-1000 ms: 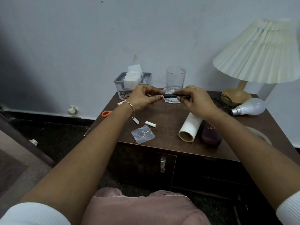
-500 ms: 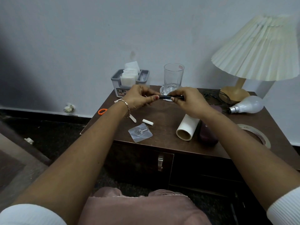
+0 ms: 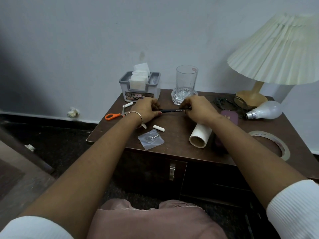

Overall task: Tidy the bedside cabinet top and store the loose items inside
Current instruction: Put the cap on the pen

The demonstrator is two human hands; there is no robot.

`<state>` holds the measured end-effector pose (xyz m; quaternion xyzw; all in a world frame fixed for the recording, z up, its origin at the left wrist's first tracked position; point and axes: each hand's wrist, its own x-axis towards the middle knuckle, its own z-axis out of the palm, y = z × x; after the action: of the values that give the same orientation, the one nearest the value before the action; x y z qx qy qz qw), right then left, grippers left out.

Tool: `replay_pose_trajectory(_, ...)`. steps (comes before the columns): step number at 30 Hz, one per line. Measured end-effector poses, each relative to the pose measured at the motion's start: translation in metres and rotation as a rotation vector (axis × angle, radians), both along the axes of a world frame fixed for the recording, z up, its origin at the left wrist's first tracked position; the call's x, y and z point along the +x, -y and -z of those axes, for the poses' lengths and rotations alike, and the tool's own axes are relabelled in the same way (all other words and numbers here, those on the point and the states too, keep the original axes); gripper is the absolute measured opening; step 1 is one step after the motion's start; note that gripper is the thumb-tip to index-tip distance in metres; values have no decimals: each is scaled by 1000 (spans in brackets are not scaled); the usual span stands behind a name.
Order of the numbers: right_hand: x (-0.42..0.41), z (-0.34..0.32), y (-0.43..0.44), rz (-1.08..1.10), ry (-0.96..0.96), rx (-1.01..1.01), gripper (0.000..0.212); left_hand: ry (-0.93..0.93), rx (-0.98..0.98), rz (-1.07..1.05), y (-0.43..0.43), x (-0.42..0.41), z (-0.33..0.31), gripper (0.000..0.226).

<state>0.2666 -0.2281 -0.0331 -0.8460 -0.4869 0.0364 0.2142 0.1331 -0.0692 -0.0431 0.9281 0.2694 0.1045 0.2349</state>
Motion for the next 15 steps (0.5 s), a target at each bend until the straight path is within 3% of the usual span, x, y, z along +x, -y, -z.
replay_pose_trajectory(7, 1, 4, -6, 33, 87, -96, 31, -51, 174, -8, 4, 6, 2, 29)
replay_pose_trajectory(15, -1, 6, -7, 32, 140, -75, 32, -58, 136, 0, 5, 5, 5, 27)
